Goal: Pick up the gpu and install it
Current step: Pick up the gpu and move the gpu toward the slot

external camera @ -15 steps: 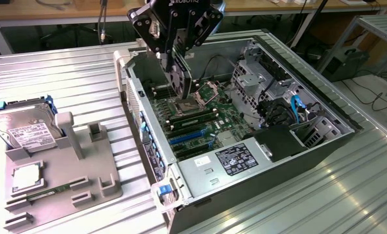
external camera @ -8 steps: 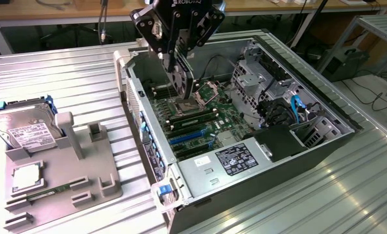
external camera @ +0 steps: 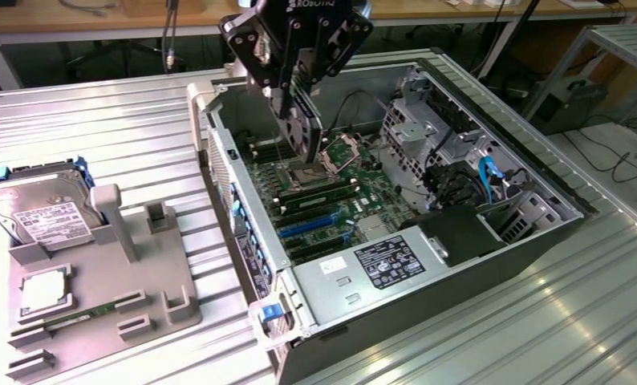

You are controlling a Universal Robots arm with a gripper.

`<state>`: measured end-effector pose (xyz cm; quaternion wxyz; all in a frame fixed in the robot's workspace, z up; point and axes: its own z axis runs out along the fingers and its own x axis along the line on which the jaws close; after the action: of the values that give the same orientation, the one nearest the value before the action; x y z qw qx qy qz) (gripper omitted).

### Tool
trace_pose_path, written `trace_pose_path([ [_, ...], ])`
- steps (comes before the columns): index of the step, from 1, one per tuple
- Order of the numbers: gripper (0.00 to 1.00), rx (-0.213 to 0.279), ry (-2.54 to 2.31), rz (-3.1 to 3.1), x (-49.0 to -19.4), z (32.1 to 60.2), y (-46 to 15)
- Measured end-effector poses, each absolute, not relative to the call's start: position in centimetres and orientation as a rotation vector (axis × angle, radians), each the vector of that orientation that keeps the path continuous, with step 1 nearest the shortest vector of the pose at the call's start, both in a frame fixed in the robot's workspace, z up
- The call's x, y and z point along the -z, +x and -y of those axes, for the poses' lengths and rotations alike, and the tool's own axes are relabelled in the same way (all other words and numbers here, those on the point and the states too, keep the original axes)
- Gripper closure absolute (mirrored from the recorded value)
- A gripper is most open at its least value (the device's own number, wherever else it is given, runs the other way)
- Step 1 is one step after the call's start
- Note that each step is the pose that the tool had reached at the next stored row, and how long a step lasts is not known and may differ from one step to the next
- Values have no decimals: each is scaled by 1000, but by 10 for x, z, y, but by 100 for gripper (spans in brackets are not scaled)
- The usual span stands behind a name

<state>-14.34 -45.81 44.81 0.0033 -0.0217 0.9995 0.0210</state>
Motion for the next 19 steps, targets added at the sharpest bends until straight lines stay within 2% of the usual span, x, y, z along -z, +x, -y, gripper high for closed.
trace_pose_path([
  [19, 73, -66, -68, -3133, -447, 458, -129],
])
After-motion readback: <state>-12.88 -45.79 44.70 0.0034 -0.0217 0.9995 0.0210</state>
